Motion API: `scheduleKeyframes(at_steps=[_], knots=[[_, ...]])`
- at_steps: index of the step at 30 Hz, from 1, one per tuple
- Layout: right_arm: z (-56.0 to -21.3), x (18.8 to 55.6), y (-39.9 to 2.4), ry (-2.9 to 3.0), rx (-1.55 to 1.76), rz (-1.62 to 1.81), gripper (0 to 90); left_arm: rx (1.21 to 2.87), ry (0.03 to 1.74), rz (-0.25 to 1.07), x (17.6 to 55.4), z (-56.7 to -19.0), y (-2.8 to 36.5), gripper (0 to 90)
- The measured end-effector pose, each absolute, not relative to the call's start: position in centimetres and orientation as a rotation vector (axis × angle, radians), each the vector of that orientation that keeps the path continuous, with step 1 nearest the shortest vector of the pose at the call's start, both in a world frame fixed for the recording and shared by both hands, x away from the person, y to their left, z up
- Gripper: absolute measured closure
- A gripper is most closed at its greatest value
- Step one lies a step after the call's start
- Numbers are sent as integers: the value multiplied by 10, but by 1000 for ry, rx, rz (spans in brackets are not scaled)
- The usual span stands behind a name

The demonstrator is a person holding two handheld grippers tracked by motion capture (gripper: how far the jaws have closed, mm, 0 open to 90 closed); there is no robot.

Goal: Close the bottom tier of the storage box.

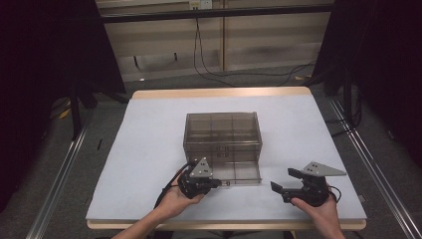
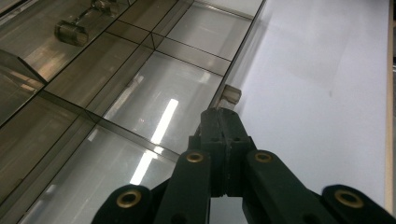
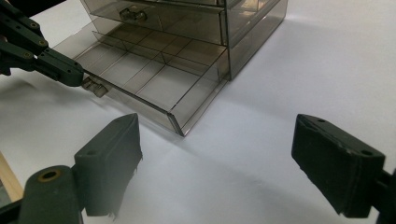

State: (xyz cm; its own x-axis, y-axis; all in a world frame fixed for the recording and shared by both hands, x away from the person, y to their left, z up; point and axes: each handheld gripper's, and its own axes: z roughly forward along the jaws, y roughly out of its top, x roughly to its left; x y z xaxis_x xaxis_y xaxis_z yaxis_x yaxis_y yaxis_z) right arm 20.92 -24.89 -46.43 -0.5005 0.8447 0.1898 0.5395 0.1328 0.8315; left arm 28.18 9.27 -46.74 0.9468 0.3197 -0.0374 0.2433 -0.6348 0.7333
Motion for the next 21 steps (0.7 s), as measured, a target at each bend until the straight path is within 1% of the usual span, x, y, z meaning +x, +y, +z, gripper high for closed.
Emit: scheduleKeyframes(at_steps=[8,16,21], knots=[[-464,209,-248,2100,1340,1308,158,2274,418,129,285,-467,94,890],[-465,210,-248,2102,1341,1306,158,2266,437,132,285,-467,93,900],[-465,210,-248,2105,1338,1308,158,2284,419,151,285,-465,92,900]])
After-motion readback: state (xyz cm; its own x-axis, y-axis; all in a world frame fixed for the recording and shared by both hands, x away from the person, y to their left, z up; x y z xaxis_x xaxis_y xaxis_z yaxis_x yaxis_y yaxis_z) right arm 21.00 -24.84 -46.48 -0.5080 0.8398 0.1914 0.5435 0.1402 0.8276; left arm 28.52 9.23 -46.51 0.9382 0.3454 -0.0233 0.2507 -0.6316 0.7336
